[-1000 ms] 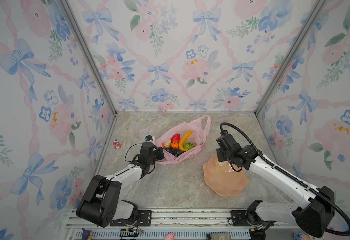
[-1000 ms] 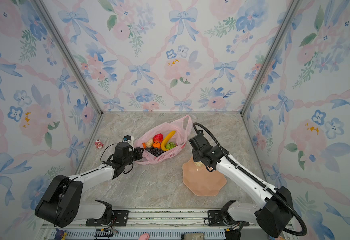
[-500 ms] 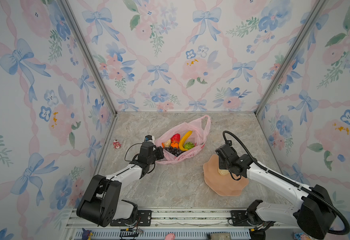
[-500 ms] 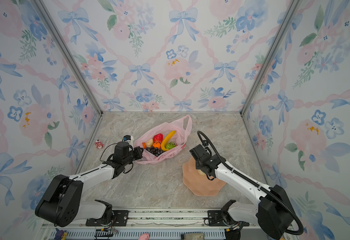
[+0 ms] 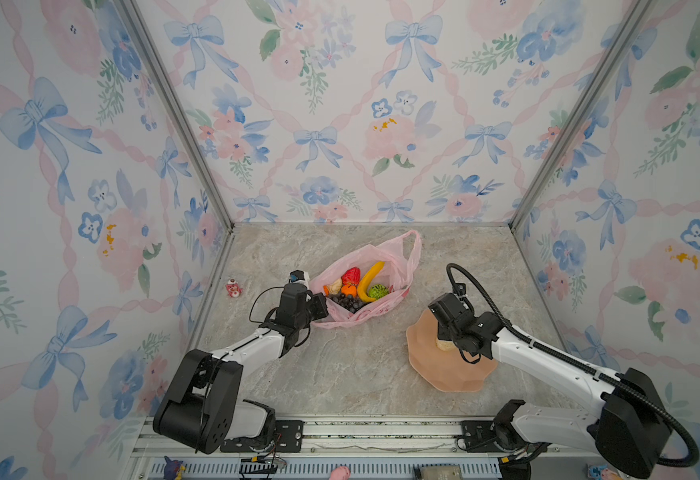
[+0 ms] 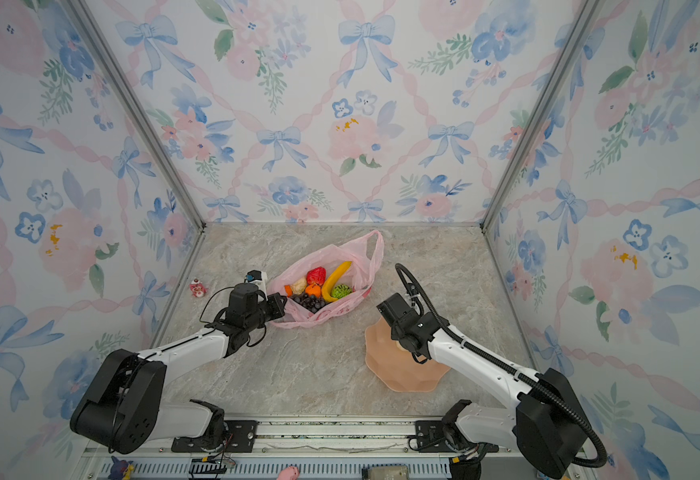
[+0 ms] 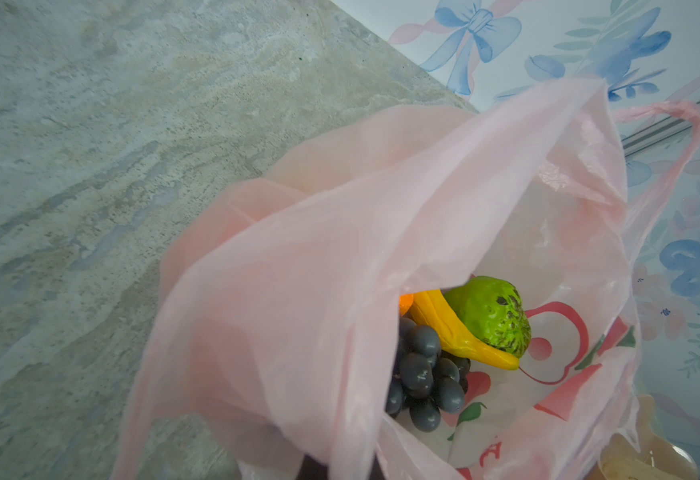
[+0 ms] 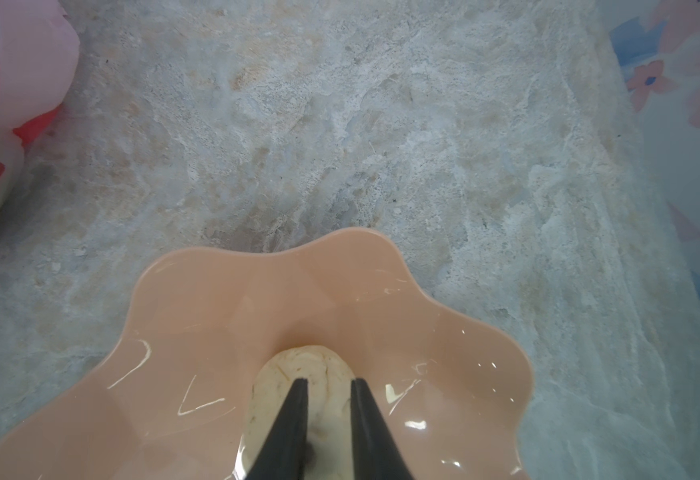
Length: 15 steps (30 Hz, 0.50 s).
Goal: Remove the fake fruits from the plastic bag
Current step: 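Carry the pale pear to the peach bowl and open the right gripper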
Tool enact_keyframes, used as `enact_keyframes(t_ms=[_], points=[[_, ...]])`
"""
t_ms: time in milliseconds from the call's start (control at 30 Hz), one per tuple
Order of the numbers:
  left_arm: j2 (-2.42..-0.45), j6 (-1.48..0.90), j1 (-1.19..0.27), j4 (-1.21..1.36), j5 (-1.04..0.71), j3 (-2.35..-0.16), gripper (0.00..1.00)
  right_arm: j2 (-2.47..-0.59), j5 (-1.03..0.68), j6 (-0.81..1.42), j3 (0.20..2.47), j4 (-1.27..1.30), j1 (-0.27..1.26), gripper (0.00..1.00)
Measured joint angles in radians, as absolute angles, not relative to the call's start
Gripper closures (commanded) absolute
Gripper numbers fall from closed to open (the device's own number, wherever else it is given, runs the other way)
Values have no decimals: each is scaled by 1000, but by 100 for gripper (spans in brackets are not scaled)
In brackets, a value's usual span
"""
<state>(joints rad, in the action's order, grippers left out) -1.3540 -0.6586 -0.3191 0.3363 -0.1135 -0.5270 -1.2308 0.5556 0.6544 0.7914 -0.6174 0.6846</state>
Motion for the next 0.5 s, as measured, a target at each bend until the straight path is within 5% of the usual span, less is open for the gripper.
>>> enact_keyframes(t_ms=[500], points=[[-1354,-659,-314,344,-114,-527,100,-1232,564,639,813,-616,685,53]])
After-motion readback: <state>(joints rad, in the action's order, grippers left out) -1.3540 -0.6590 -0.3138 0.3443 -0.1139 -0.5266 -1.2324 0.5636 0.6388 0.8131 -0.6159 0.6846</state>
